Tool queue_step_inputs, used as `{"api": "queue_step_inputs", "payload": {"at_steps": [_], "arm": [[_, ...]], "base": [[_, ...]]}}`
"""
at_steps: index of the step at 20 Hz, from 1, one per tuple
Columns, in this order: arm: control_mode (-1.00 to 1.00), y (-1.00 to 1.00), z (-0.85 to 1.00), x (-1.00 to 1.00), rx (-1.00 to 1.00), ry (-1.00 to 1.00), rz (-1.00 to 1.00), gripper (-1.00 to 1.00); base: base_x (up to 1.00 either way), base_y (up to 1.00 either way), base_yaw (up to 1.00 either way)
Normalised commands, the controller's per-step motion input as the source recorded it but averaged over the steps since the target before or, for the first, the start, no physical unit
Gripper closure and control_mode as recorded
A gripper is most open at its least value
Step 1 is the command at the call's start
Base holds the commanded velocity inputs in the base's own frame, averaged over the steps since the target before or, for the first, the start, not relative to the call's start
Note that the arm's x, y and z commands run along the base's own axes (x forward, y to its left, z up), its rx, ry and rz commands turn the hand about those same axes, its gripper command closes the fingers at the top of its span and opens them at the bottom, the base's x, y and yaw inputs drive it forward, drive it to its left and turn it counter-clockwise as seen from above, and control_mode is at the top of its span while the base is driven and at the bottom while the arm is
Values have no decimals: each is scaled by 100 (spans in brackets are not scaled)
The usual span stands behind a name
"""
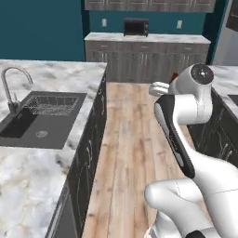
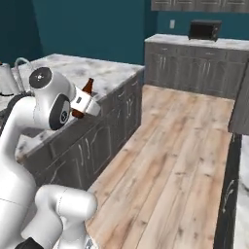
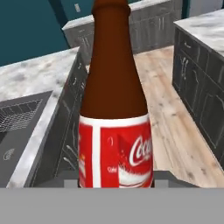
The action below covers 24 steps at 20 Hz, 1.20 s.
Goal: Pick the bottled drink from the counter and place it in the open cabinet.
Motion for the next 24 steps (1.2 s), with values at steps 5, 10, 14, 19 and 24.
{"api": "queue_step_inputs", "payload": {"at_steps": [5, 10, 14, 19, 24], "arm": [[100, 0, 0, 0, 0, 0, 0, 100], [100, 0, 0, 0, 0, 0, 0, 100], [100, 0, 0, 0, 0, 0, 0, 100], [100, 0, 0, 0, 0, 0, 0, 100], [100, 0, 0, 0, 0, 0, 0, 100]], "base": [[0, 2, -97], [0, 39, -83], [65, 58, -45], [96, 38, -30], [-58, 22, -35]]}}
